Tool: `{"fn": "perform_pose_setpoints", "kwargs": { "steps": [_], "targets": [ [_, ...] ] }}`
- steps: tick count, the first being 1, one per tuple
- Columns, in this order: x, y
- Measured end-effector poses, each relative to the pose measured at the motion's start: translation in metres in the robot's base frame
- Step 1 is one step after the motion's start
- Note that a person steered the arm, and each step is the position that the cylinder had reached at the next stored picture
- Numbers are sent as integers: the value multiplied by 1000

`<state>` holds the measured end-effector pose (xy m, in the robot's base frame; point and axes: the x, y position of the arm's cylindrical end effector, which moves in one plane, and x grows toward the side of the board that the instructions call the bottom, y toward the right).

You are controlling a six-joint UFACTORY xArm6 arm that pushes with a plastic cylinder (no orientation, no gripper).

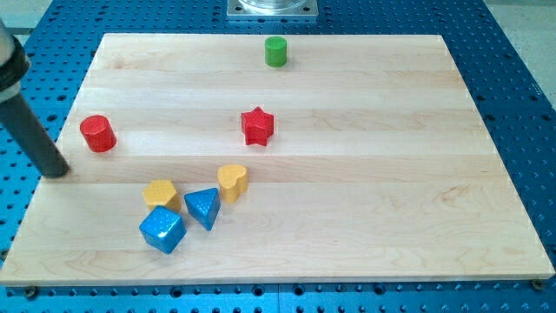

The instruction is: Move the red circle into the red star

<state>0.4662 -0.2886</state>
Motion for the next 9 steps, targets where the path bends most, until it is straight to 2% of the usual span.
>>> {"fn": "perform_pose_setpoints", "kwargs": {
  "steps": [1,2,4,5,6,7,8,9],
  "targets": [
    [-21,29],
    [-21,103],
    [-32,34],
    [-58,78],
    [-40,182],
    [-32,223],
    [-33,175],
    [-61,142]
  ]
}}
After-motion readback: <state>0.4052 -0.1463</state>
